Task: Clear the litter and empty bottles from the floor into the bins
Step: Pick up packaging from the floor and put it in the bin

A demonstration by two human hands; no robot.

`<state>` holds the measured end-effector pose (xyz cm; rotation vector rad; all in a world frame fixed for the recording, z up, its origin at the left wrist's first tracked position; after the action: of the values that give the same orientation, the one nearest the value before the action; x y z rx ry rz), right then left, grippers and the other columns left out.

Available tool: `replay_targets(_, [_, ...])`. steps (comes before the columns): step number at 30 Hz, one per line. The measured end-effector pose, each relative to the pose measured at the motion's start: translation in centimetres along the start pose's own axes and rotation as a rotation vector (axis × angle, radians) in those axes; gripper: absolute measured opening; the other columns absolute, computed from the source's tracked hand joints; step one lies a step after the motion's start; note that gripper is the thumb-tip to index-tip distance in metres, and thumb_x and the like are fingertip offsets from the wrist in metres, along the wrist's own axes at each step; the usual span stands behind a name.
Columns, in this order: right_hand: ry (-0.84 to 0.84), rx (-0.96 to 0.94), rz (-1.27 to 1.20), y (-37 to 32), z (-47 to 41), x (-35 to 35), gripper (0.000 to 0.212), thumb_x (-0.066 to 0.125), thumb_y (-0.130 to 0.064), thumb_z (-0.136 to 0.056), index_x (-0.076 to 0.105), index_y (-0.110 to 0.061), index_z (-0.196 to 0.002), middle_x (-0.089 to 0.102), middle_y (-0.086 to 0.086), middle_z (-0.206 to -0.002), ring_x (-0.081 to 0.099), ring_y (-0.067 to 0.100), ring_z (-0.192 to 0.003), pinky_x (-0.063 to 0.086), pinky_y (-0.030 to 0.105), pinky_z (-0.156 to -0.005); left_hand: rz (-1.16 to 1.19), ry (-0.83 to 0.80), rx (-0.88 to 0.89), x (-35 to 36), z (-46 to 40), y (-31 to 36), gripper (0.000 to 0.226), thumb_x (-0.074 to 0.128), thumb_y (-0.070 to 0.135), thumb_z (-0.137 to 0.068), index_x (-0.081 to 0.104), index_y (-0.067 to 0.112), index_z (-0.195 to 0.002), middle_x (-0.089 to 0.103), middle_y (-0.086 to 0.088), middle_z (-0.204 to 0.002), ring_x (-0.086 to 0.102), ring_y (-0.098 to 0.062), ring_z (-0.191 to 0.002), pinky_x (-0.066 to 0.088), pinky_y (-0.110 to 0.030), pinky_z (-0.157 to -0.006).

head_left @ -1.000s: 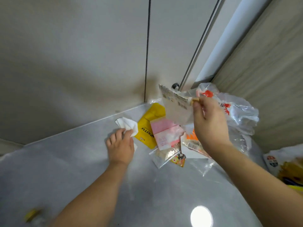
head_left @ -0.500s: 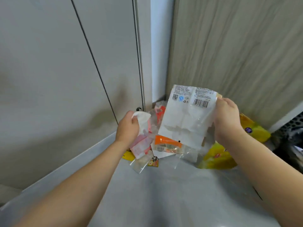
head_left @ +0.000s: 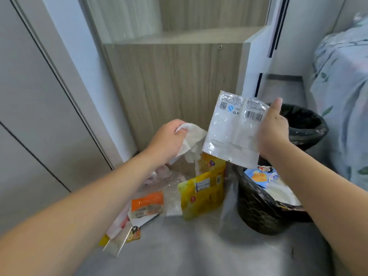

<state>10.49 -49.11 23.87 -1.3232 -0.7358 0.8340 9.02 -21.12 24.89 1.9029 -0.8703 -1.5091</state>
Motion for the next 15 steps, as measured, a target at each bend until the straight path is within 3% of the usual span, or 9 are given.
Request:
replay_targets(3, [0.081,0.014,0.017,1.4,-2.8,-4.7,0.073,0.027,-0.067,-0.092,0.062,-0.005,-0.106,0.059,0.003,-0.089,0.054,0.020,-0.079,0.041,0.030,-0.068,0.023,-0.056,0.028,3.7,-0.6,3.1,0.021,0.044,0.016,-0.097,0.062,0.025,-0.098,0.058,0.013,-0.082,0.052,-0.008,-0.075,0.037,-0.026,-0.061])
replay_targets(5, [0.144,0.038,0.032,2.8,-4.3,-7.7,0.068,0.029,-0.063,-0.094,0.058,-0.004,-0.114,0.059,0.004,-0.097,0.055,0.022,-0.086,0.039,0.029,-0.074,0.011,-0.098,0.027,6.1,-0.7,4.5,0.022,0.042,0.017,-0.099,0.062,0.025,-0.101,0.057,0.013,-0.084,0.051,-0.005,-0.074,0.036,-0.024,-0.059])
replay_targets(8, [0.232,0.062,0.041,5.4,-6.2,-11.5,0.057,0.035,-0.059,-0.095,0.052,-0.009,-0.115,0.058,0.004,-0.100,0.058,0.026,-0.101,0.043,0.032,-0.080,-0.021,-0.147,0.024,9.2,-1.2,6.2,0.024,0.040,0.018,-0.100,0.062,0.024,-0.106,0.058,0.011,-0.087,0.052,-0.005,-0.075,0.037,-0.025,-0.059])
replay_targets(10, [0.256,0.114,0.029,7.6,-7.0,-13.0,0.044,0.042,-0.055,-0.094,0.045,-0.015,-0.112,0.055,0.001,-0.101,0.055,0.026,-0.100,0.046,0.038,-0.087,-0.064,-0.173,0.023,11.0,-1.7,6.9,0.024,0.040,0.019,-0.100,0.063,0.023,-0.107,0.060,0.007,-0.092,0.053,-0.008,-0.078,0.039,-0.026,-0.060])
replay_targets(12, [0.206,0.188,0.099,9.9,-7.7,-13.3,0.038,0.048,-0.040,-0.094,0.038,-0.017,-0.123,0.052,0.007,-0.119,0.052,0.028,-0.102,0.047,0.041,-0.085,-0.109,-0.203,0.026,13.0,-2.1,7.4,0.024,0.039,0.018,-0.100,0.062,0.020,-0.105,0.060,0.004,-0.092,0.053,-0.011,-0.077,0.039,-0.026,-0.059])
replay_targets(15, [0.041,0.284,0.453,12.5,-8.0,-12.5,0.051,0.049,-0.015,-0.091,0.034,-0.013,-0.140,0.032,0.013,-0.144,0.044,0.035,-0.119,0.040,0.035,-0.086,-0.146,-0.249,0.001,15.9,-2.9,7.7,0.023,0.038,0.015,-0.100,0.061,0.015,-0.100,0.056,0.003,-0.083,0.050,-0.014,-0.072,0.037,-0.027,-0.057])
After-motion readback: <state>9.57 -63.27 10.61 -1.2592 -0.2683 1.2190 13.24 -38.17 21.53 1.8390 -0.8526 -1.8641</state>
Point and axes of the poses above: each hand's wrist, its own z-axis away from the middle knuckle, its own x-axis out of the palm, y = z × x, the point moved 8 cm from there along -z, towards the middle knuckle
